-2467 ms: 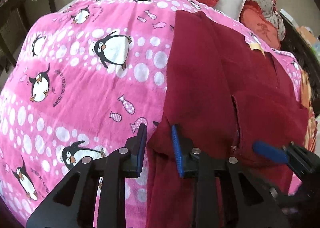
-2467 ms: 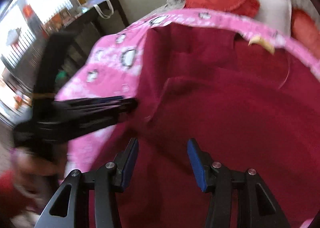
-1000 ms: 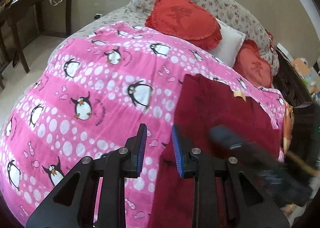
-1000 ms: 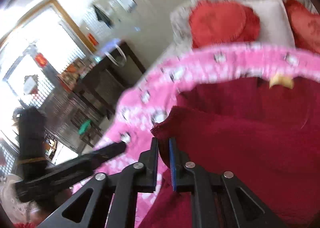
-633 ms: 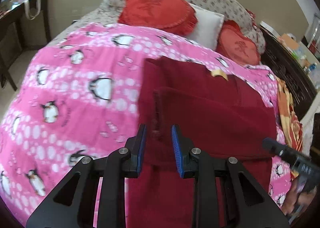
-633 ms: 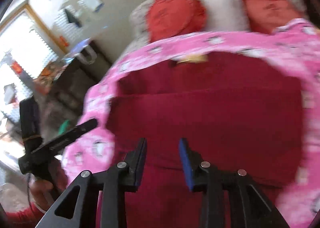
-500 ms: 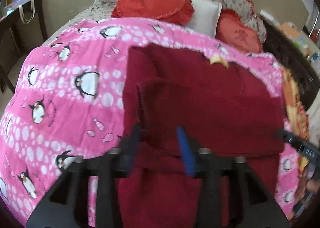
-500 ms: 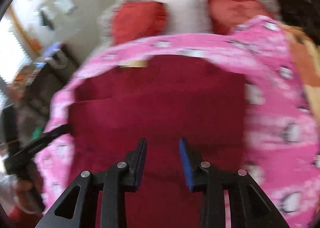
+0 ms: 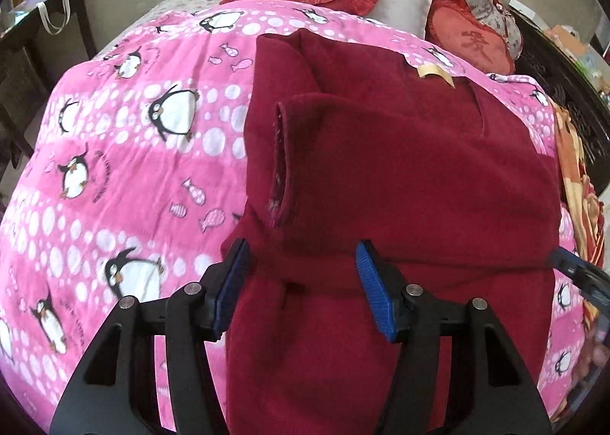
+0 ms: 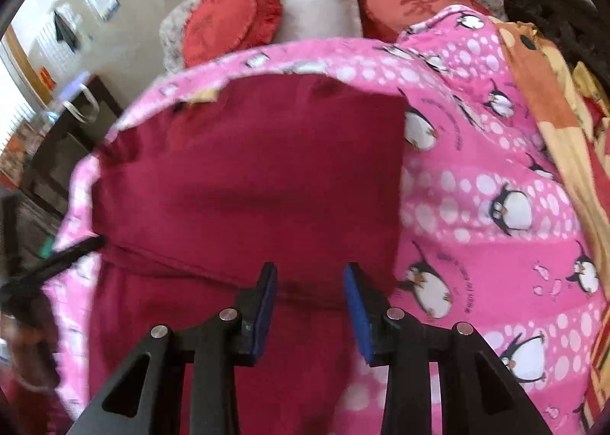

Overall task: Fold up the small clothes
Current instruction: 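Release the edge and smooth the folded top with both tools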

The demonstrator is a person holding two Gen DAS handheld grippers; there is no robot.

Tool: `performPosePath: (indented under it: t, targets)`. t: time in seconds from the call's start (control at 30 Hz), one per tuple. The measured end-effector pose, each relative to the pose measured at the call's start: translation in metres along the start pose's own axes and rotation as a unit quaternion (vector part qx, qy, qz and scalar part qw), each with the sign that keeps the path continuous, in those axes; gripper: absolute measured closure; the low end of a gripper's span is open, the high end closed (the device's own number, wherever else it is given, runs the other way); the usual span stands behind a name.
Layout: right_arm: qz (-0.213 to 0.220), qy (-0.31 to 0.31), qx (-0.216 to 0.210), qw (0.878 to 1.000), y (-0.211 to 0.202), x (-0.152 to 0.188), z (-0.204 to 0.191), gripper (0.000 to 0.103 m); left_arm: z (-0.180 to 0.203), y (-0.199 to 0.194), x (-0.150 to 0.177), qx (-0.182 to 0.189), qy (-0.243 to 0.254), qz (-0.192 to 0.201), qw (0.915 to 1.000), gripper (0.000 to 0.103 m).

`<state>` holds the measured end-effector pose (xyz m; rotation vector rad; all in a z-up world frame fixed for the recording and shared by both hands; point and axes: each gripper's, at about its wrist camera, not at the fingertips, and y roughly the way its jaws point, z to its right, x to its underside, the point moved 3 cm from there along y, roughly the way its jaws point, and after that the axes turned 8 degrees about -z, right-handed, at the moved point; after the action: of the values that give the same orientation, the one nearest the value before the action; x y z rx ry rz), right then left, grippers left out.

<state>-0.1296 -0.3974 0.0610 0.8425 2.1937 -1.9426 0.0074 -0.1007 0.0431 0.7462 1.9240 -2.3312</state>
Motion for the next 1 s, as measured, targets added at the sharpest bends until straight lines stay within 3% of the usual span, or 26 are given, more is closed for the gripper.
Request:
performPosePath:
  t: [0.1,0.37,0.5,0.6,1.0]
  targets:
    - [0.003,0.009,-0.001,1.000,0.015,0.006,0.010,0.069,0.000,-0.011,0.014,-0.008,0.007,0.005,0.9999,0.045]
    - [0.016,0.011,-0.026,0.999,-0.028,0.015,-0.001,0.068,0.003,-0.042,0.045,-0.024,0.031,0.029,0.9988,0.045]
    - [0.005,0.028,-0.079,0.996,-0.042,0.034,-0.010,0.057,0.004,-0.053,0.063,-0.022,0.036,0.030,0.9986,0.045]
    - [-0.035,0.039,-0.119,0.992,-0.039,0.058,-0.016,0.057,0.004,-0.057,0.075,-0.019,0.037,0.027,0.9988,0.045]
    - [-0.099,0.051,-0.101,0.989,-0.055,0.155,-0.001,0.056,-0.020,-0.076,0.139,0.020,0.014,-0.004,0.9997,0.045]
